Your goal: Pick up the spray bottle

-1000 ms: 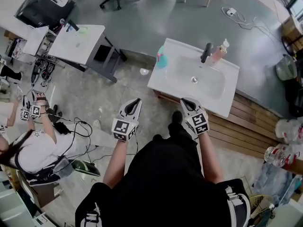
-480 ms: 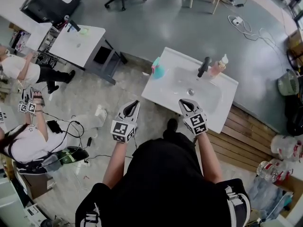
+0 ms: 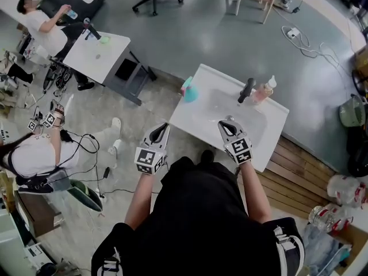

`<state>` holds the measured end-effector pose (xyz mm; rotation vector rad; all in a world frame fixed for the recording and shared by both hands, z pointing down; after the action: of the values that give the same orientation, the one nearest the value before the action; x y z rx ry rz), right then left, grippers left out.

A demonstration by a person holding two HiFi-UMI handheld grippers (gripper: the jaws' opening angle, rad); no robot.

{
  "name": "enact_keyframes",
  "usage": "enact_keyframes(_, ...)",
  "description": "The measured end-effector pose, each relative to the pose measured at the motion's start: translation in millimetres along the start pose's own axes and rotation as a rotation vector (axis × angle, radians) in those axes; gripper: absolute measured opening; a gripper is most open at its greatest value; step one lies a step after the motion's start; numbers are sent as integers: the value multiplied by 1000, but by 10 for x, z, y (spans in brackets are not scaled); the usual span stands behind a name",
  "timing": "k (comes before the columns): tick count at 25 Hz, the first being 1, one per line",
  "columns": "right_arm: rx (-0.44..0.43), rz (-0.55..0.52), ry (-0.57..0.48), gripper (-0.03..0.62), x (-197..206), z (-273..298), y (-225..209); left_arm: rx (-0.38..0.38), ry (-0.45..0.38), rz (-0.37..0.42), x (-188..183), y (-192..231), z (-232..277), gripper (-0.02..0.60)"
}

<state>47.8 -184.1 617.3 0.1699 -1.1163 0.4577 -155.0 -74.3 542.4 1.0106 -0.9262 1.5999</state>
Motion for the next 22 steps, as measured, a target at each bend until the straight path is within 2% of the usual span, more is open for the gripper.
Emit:
enact_keyframes(15, 83, 19, 52, 17, -79, -7, -418, 79, -26, -2, -184, 134, 492, 34)
enact_keyframes(20, 74, -24, 82, 17, -222, 135, -429, 113, -97, -42, -333, 315, 703, 35)
enact_keyframes(22, 82, -40, 99, 17, -281, 216, -463, 125, -98, -28, -347, 399, 821, 35)
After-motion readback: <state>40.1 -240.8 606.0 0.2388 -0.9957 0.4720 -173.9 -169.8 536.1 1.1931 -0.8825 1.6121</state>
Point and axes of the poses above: the fingertips, and each gripper's own axes: z forward along the fingers, y to its left, x out of its underside, the point moved 3 cm from there along -z, backward along the fingers, and after that the axes turned 5 degrees about z, right-handed, at the moved point
